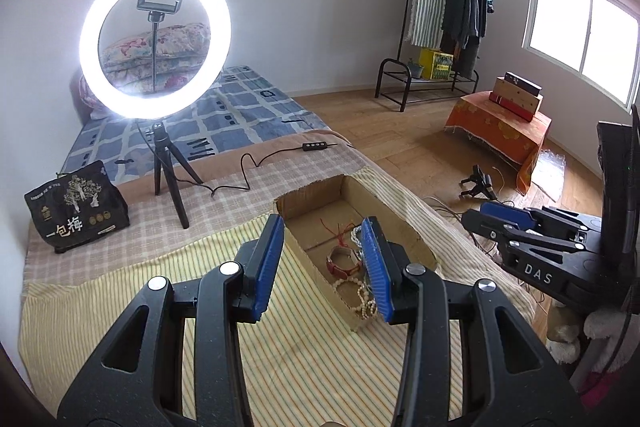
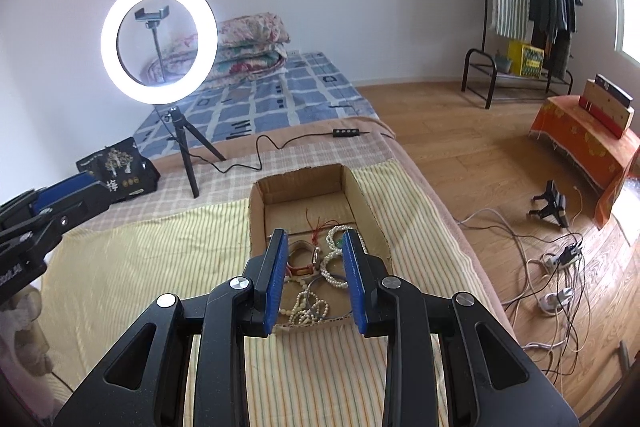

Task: Organize jewelry

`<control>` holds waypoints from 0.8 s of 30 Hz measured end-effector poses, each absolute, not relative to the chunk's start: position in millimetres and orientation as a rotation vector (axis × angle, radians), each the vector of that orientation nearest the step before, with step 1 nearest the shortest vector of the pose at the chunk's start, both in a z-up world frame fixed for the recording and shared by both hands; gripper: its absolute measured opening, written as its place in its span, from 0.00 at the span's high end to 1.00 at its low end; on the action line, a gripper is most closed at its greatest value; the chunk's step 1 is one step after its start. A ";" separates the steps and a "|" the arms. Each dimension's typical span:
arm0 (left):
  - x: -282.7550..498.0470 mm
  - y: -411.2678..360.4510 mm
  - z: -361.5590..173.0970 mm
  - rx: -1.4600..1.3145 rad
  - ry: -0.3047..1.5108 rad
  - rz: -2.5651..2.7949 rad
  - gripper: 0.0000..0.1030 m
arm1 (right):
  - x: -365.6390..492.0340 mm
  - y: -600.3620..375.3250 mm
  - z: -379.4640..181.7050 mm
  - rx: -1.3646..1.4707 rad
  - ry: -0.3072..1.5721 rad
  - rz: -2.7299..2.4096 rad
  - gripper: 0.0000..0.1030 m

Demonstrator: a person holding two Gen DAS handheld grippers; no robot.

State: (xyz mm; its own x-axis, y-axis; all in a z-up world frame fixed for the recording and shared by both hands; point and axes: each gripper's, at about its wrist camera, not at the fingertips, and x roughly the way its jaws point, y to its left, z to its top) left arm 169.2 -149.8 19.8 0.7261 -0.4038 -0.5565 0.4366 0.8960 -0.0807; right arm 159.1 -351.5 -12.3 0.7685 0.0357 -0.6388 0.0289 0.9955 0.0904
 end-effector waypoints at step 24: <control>108.3 -119.2 17.8 0.034 0.494 -0.366 0.12 | 125.7 -344.1 -2.7 0.044 0.567 -0.012 0.21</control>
State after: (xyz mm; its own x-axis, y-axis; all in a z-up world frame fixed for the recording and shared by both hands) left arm 108.3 -119.2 17.8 0.8168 -0.3352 -0.4695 0.3515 0.9345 -0.0558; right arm 125.7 -344.1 -2.7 0.8435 0.0007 -0.5372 0.0237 0.9990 0.0385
